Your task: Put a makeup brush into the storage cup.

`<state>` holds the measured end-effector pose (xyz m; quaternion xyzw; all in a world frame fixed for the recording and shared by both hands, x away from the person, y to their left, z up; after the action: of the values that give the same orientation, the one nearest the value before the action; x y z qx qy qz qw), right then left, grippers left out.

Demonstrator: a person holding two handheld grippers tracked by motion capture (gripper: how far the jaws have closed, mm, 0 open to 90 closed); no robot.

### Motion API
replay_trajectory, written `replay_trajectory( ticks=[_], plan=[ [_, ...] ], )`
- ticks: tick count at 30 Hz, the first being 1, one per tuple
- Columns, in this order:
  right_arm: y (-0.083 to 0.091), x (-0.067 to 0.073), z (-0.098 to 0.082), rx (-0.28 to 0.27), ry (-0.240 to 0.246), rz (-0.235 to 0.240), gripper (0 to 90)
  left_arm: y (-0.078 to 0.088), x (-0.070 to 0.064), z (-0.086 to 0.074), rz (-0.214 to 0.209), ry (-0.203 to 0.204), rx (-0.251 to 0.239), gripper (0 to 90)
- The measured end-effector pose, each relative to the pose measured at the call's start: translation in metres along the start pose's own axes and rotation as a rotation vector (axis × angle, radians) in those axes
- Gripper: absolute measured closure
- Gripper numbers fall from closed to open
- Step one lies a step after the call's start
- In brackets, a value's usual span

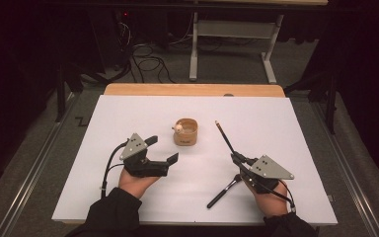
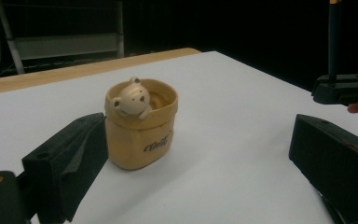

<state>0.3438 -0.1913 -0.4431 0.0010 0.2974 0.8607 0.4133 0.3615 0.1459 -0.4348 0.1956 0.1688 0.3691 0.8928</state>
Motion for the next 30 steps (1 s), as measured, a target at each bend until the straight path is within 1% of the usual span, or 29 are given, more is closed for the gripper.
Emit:
replay_trajectory(
  ticks=[3,7,12,17,21,23,26,28,30],
  plan=[
    [0.0,0.0,0.0,-0.002,-0.001,-0.005,86.4,-0.006,-0.005,0.005,-0.014,-0.004,-0.003,3.2],
    [0.001,-0.001,0.0,-0.004,-0.001,-0.01,86.4,-0.013,-0.011,0.011,-0.023,-0.022,-0.004,1.8],
    [0.0,-0.001,0.0,-0.007,-0.002,-0.018,86.4,-0.022,-0.018,0.018,-0.048,-0.026,-0.013,1.3],
    [0.0,-0.001,0.0,-0.01,-0.003,-0.022,86.4,-0.032,-0.027,0.027,-0.069,-0.045,-0.016,1.2],
    [-0.001,0.0,0.0,-0.009,-0.007,-0.022,86.5,-0.039,-0.032,0.034,-0.094,-0.05,-0.024,1.1],
    [-0.002,0.001,0.0,-0.01,-0.007,-0.023,86.5,-0.042,-0.034,0.035,-0.105,-0.045,-0.029,1.2],
    [-0.003,0.002,0.001,-0.013,-0.012,-0.021,86.5,-0.046,-0.036,0.034,-0.115,-0.051,-0.02,1.0],
    [-0.004,0.005,0.002,-0.011,-0.016,-0.016,86.5,-0.047,-0.037,0.033,-0.124,-0.053,-0.019,0.7],
    [-0.005,0.007,0.004,-0.015,-0.016,-0.013,86.5,-0.046,-0.038,0.032,-0.131,-0.046,-0.021,0.7]
  ],
)
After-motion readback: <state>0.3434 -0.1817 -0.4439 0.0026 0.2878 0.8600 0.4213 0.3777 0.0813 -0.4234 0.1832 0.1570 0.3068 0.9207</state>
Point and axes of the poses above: each handheld gripper's, and its own axes: y roughly backward along the jaws, z roughly out of its top, x roughly to its left, the point moved 1 cm from there along -y, roughly forward along the jaws, and after that the axes turned 13 degrees about x, right-handed, at the moved point
